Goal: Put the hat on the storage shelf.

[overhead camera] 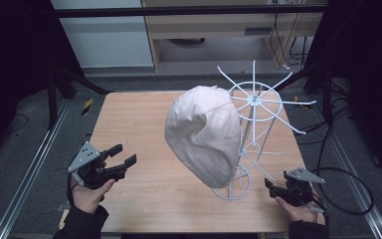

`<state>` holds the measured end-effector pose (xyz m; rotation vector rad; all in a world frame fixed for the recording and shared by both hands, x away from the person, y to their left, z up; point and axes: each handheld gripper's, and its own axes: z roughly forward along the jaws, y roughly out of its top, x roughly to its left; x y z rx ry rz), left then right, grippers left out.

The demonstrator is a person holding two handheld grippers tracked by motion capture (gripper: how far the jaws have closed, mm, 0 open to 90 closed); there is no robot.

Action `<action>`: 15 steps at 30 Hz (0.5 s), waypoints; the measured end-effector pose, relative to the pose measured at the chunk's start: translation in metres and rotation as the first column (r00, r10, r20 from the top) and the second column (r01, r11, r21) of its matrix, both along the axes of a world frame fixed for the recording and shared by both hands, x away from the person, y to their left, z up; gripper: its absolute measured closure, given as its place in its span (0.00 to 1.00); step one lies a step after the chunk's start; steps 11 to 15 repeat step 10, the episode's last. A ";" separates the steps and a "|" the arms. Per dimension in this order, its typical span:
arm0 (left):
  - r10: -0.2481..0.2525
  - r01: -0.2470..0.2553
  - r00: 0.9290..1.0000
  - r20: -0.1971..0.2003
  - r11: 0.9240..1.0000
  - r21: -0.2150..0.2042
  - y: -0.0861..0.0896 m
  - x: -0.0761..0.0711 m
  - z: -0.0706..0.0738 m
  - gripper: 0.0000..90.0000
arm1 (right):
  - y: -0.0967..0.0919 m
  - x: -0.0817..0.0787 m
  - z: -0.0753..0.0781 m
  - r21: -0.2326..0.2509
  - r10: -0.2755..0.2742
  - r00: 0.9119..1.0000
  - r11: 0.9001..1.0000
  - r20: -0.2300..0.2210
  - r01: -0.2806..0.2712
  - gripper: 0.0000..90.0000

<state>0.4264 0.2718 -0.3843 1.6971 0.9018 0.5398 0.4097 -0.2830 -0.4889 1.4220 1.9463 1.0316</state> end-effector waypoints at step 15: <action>0.106 -0.098 0.991 -0.087 0.991 0.087 0.024 0.003 -0.049 0.31 | 0.000 0.000 0.000 -0.002 -0.006 1.000 1.000 0.003 0.006 0.23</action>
